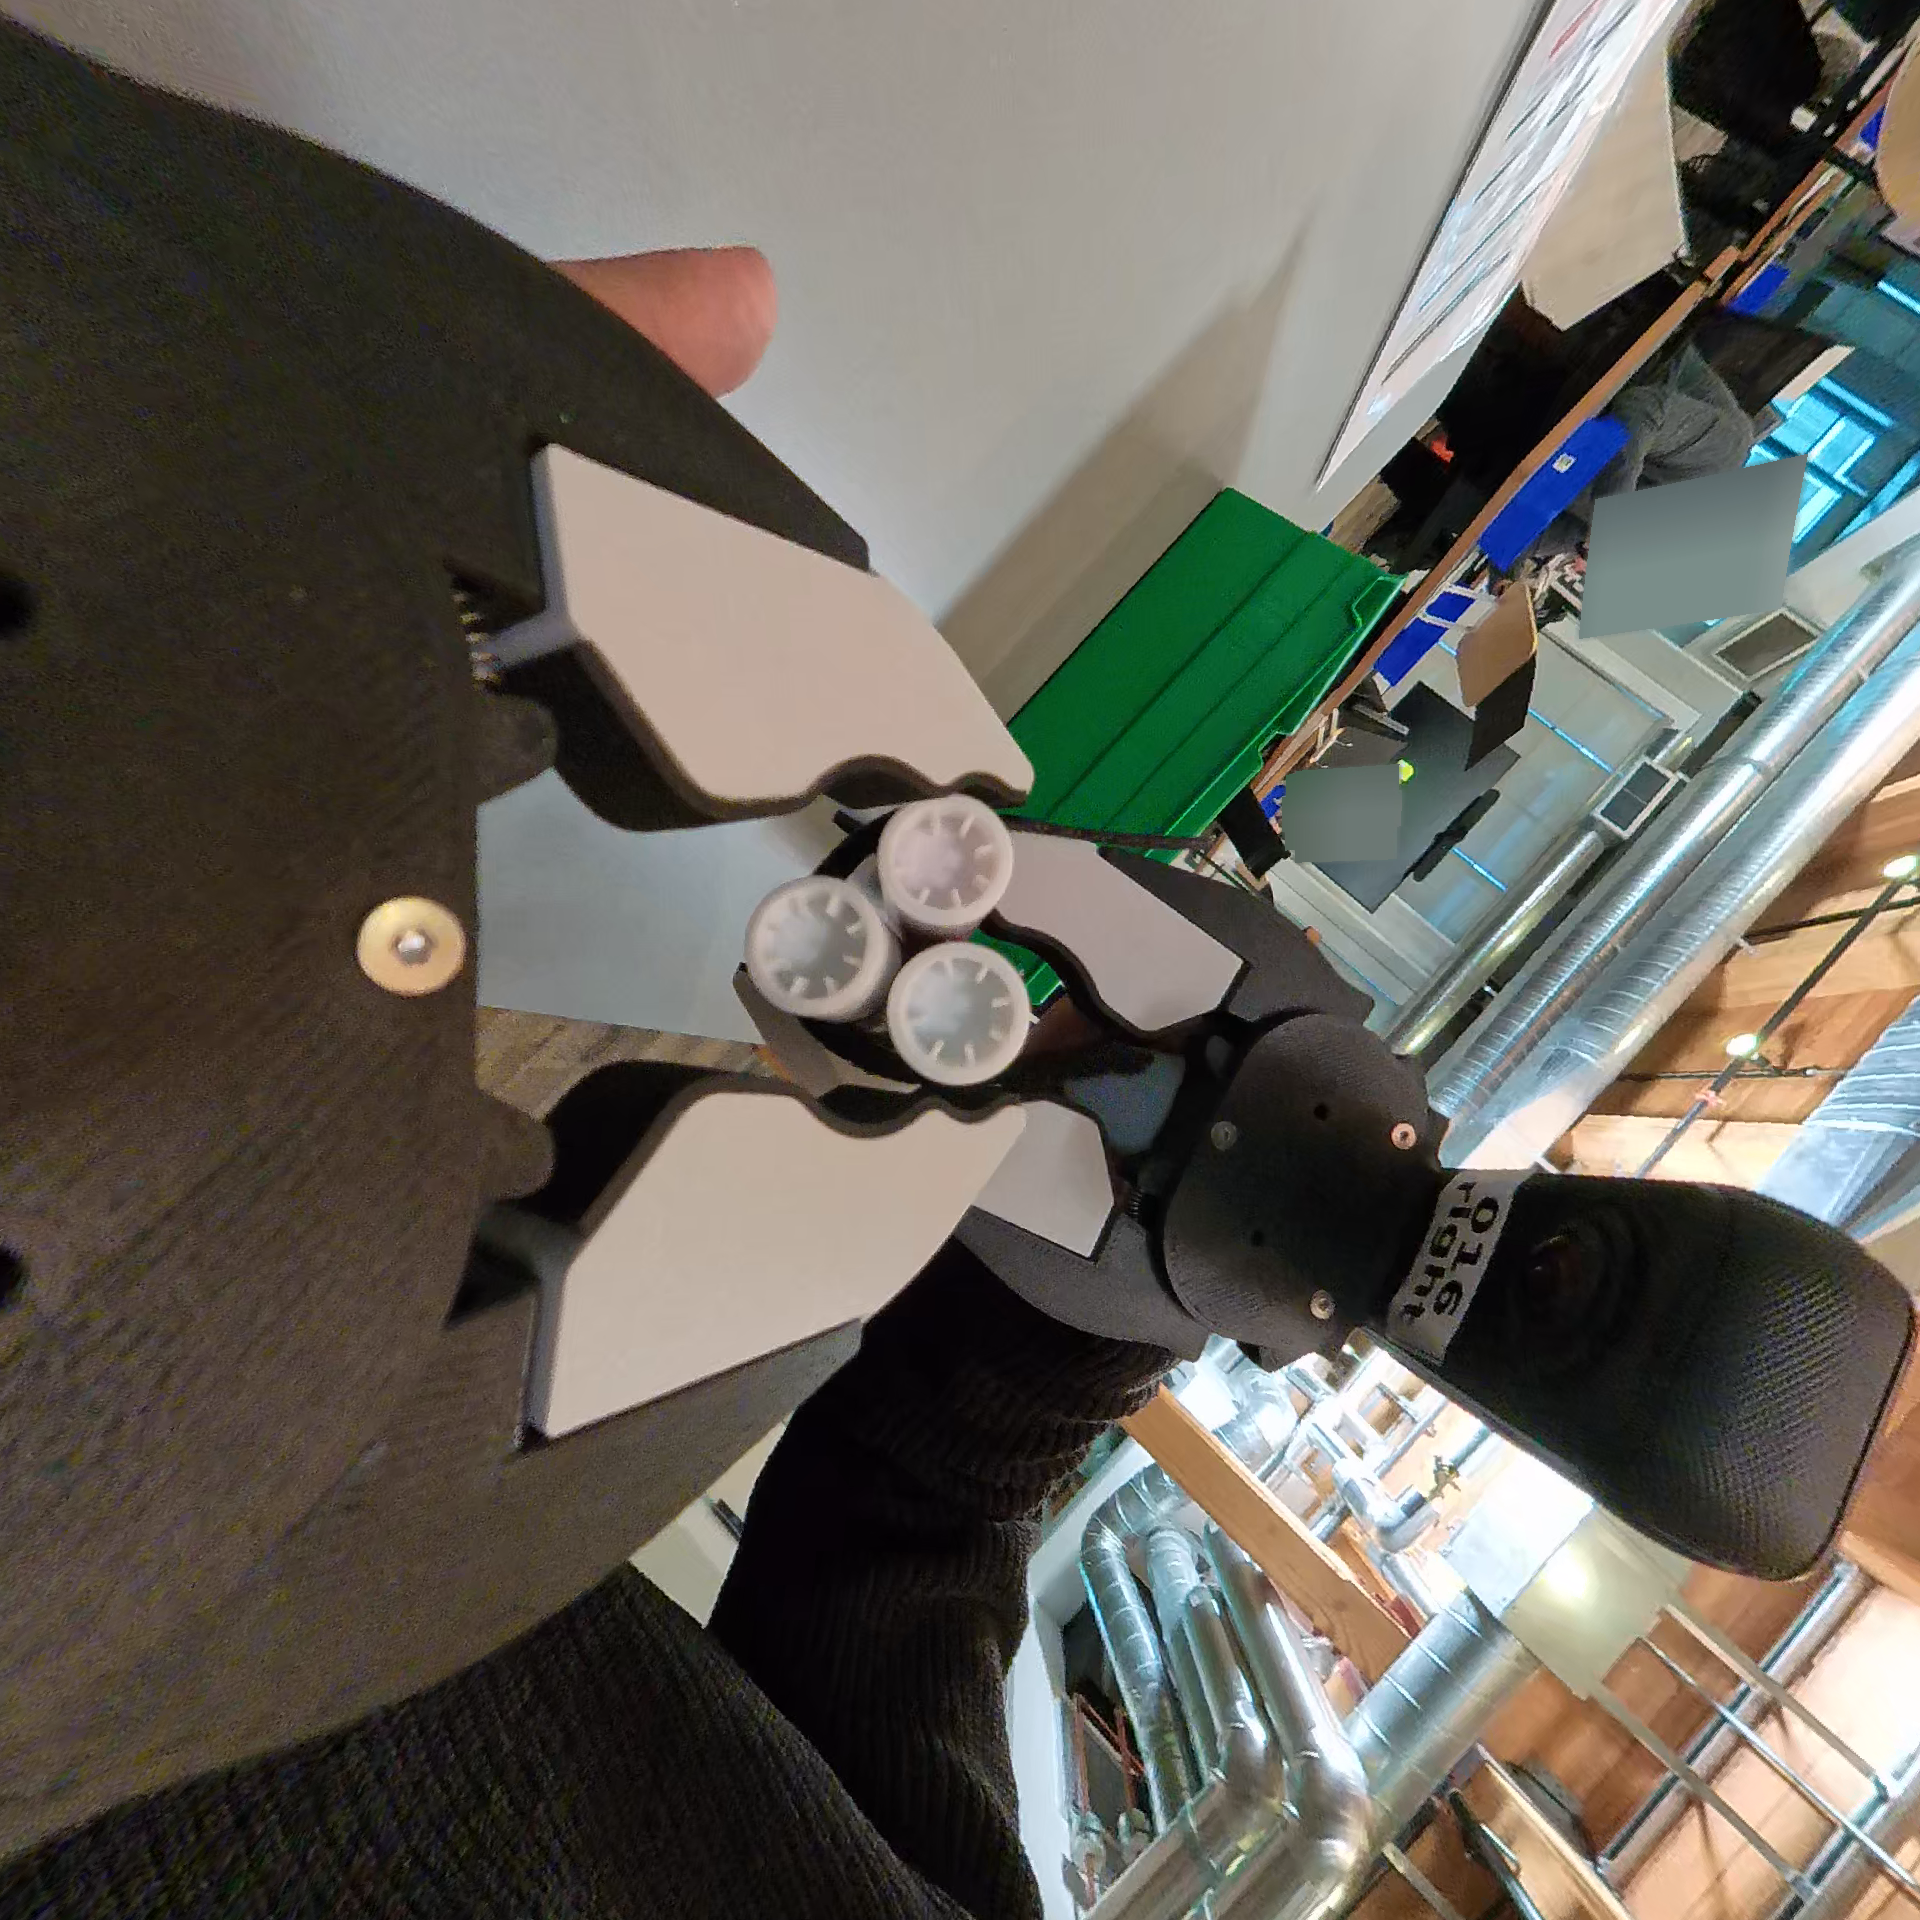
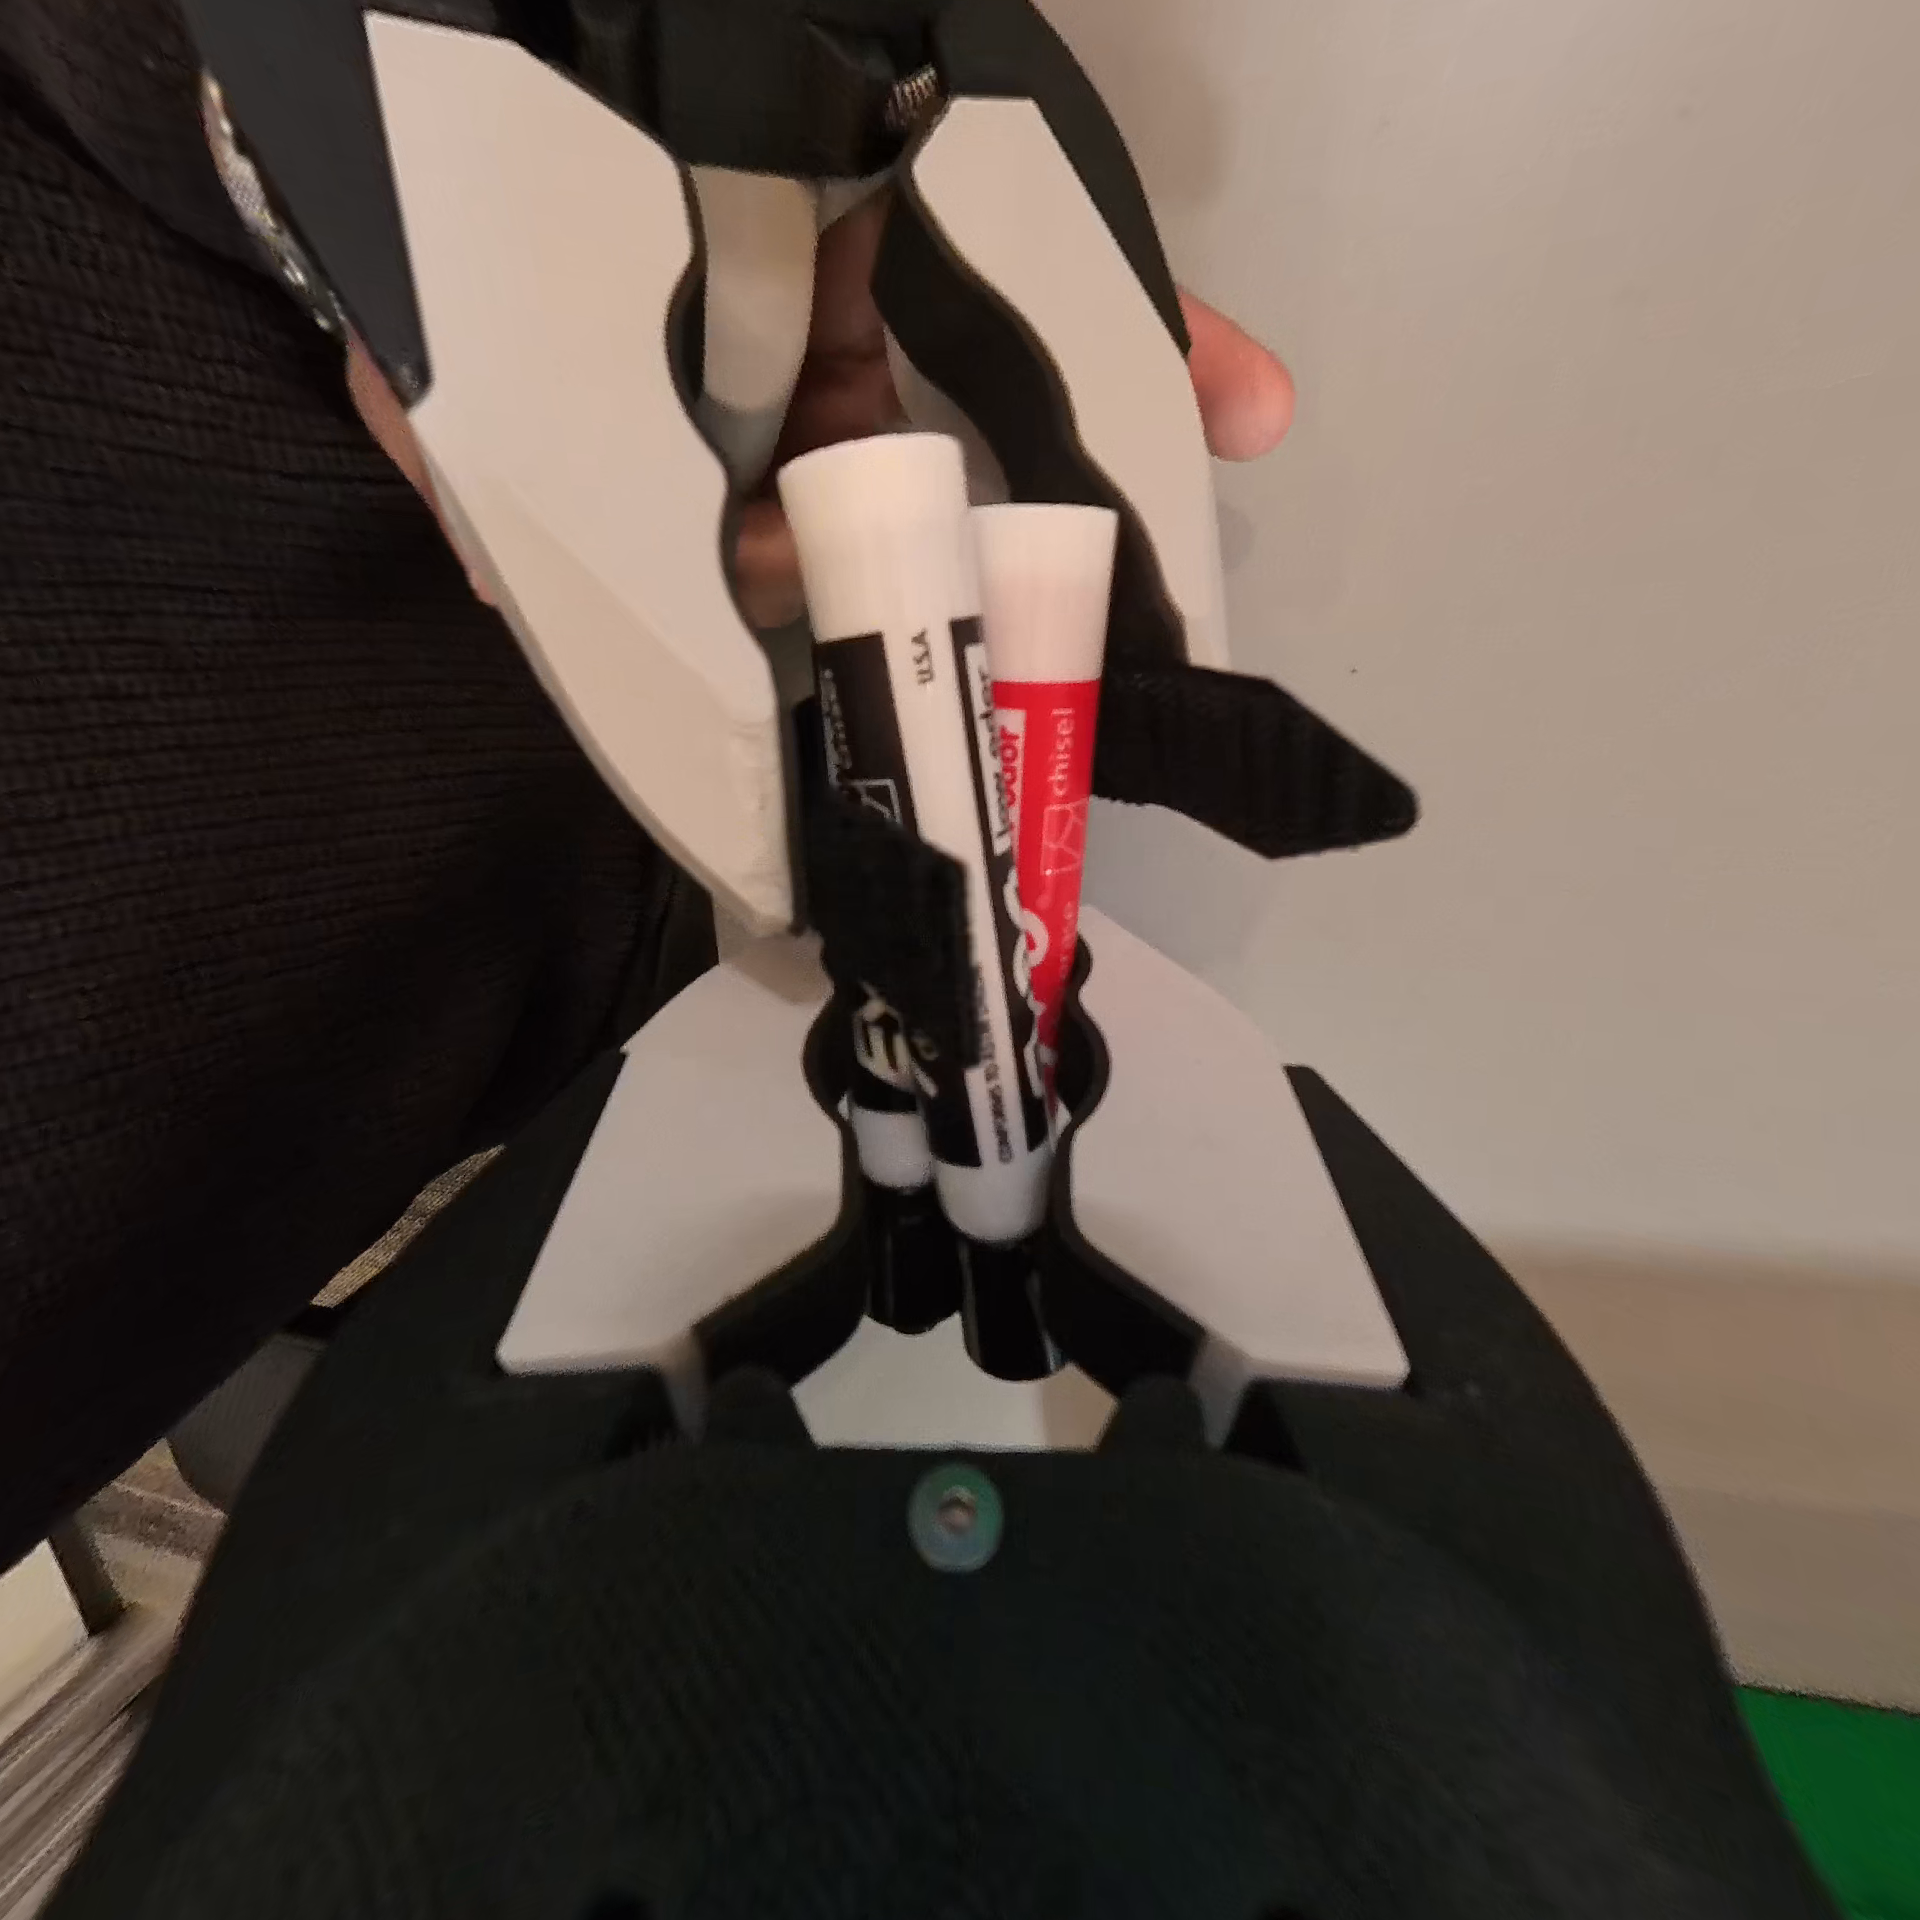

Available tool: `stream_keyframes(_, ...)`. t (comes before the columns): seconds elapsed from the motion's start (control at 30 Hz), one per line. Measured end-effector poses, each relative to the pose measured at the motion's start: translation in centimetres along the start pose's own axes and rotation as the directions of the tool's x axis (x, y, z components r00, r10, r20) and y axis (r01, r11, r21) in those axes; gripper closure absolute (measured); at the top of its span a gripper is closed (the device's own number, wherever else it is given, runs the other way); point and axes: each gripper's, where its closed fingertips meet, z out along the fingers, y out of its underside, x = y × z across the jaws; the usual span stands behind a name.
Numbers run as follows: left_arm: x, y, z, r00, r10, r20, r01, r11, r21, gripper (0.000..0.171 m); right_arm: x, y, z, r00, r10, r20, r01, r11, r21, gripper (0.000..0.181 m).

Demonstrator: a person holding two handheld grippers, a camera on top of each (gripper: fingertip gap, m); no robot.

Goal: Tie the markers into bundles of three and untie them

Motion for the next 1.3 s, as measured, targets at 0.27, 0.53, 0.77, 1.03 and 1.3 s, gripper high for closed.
stream_keyframes(0.27,-0.3,0.0,-0.2,1.000,-0.014,-0.004,0.014,1.000,0.018,0.129,-0.4,0.0,0.4,0.999,0.017,0.027,-0.017,1.000,-0.007,0.145)
stream_keyframes(0.53,-0.2,0.1,-0.3,0.998,-0.043,-0.036,0.044,0.999,0.027,0.136,-0.8,0.0,0.7,0.999,0.018,0.039,-0.018,1.000,-0.020,0.144)
stream_keyframes(0.77,0.9,-0.4,0.0,0.986,-0.093,-0.140,0.097,0.995,0.018,0.123,-0.8,-0.2,0.2,1.000,0.011,0.025,-0.011,1.000,-0.018,0.144)
stream_keyframes(1.03,2.2,-2.4,0.5,0.962,-0.062,-0.268,0.088,0.992,0.087,0.121,-0.5,-0.7,-1.0,0.999,-0.006,-0.044,0.005,1.000,-0.021,0.145)
stream_keyframes(1.3,2.9,-3.2,0.9,0.946,-0.004,-0.325,0.042,0.993,0.110,0.124,-0.6,-1.1,-2.3,0.997,0.043,-0.065,-0.045,0.999,-0.024,0.145)
